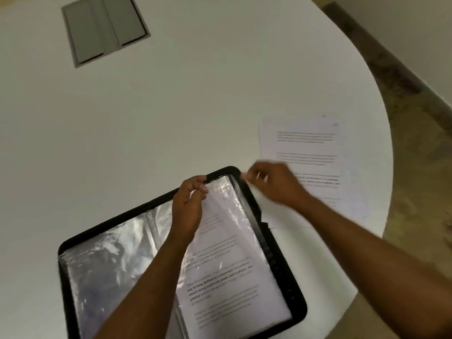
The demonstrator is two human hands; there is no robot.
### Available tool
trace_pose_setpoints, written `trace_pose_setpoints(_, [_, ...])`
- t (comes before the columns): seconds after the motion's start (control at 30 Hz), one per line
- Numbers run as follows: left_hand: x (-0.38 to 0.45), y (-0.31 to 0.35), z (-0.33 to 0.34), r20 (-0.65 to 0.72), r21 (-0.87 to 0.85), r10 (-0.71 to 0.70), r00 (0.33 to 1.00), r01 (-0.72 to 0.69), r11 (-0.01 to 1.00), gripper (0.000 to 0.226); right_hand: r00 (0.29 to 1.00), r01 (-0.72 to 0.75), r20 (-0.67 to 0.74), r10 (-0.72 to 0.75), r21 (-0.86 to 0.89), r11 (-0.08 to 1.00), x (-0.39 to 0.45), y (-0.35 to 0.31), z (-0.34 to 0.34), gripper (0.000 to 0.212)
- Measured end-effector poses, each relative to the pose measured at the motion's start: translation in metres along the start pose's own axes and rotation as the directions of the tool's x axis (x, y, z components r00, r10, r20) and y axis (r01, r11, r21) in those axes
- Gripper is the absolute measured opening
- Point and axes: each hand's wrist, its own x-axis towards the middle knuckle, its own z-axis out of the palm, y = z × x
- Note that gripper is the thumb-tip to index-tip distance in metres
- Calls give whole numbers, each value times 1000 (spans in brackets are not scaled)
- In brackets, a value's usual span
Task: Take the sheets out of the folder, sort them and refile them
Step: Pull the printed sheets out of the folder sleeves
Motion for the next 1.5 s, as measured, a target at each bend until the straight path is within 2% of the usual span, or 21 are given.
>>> trace_pose_setpoints(0.07, [-8,15,-14,-25,-163,-55,998,50,985,34,979,-32,201,27,21,999,-38,-21,29,34])
trace_pose_setpoints(0.2, [-23,39,-46,-33,-424,-165,986,136,895,33,892,-48,450,45,-6,999,-82,-50,70,47])
trace_pose_setpoints(0.27, [-29,45,-66,-69,-505,-187,980,127,853,31,855,-21,519,17,2,1000,-97,-66,90,47])
trace_pose_setpoints(0.33, [-33,47,-86,-129,-524,-190,973,95,846,18,852,4,523,-25,42,999,-104,-83,107,33])
trace_pose_setpoints(0.4, [-38,46,-107,-196,-433,-184,963,84,897,6,850,-23,525,-40,112,993,-108,-104,121,26])
trace_pose_setpoints(0.43, [-41,47,-119,-232,-395,-170,958,67,916,11,844,-41,534,-48,152,988,-109,-116,130,24])
trace_pose_setpoints(0.53, [-57,49,-156,-285,-353,-180,941,71,933,48,831,17,546,-108,168,986,-112,-147,157,26])
trace_pose_setpoints(0.63, [-80,36,-200,-255,-206,-319,913,271,940,95,782,54,606,-144,164,985,-118,-177,192,33])
trace_pose_setpoints(0.7, [-97,18,-224,-222,-120,-400,889,383,916,105,747,79,646,-156,146,986,-121,-189,215,35])
trace_pose_setpoints(0.77, [-112,-8,-242,-217,-89,-452,865,444,892,96,684,45,717,-133,141,989,-124,-195,234,37])
trace_pose_setpoints(0.87, [-129,-51,-262,-306,-89,-504,808,503,860,55,611,124,782,-123,59,991,-129,-193,251,50])
trace_pose_setpoints(0.97, [-142,-77,-275,-436,-71,-500,749,525,848,56,686,399,688,-236,-84,913,-131,-172,259,55])
trace_pose_setpoints(1.03, [-150,-85,-278,-613,68,-368,699,511,857,56,736,578,590,-331,-295,761,-131,-150,259,60])
trace_pose_setpoints(1.1, [-155,-94,-274,-758,344,-29,651,438,830,45,746,618,583,-321,-429,658,-129,-129,256,72])
trace_pose_setpoints(1.13, [-155,-98,-270,-740,490,151,656,371,789,40,739,627,609,-287,-466,625,-129,-119,255,78])
trace_pose_setpoints(1.2, [-152,-97,-255,-562,707,398,725,170,687,36,714,656,654,-249,-500,566,-129,-102,255,86])
trace_pose_setpoints(1.27, [-144,-100,-237,-324,804,461,826,-16,595,39,694,679,676,-248,-500,538,-131,-94,256,89])
trace_pose_setpoints(1.33, [-131,-108,-221,-139,837,327,935,-66,544,52,676,691,696,-242,-485,536,-130,-92,259,93])
trace_pose_setpoints(1.37, [-126,-113,-216,-83,853,201,976,-35,521,59,671,697,698,-250,-477,535,-128,-91,261,95])
trace_pose_setpoints(1.43, [-114,-128,-211,-32,885,-10,999,33,465,67,673,705,679,-292,-471,530,-125,-90,264,95])
trace_pose_setpoints(1.5, [-105,-138,-214,-19,909,-91,996,55,413,71,691,684,664,-285,-473,555,-124,-87,264,90])
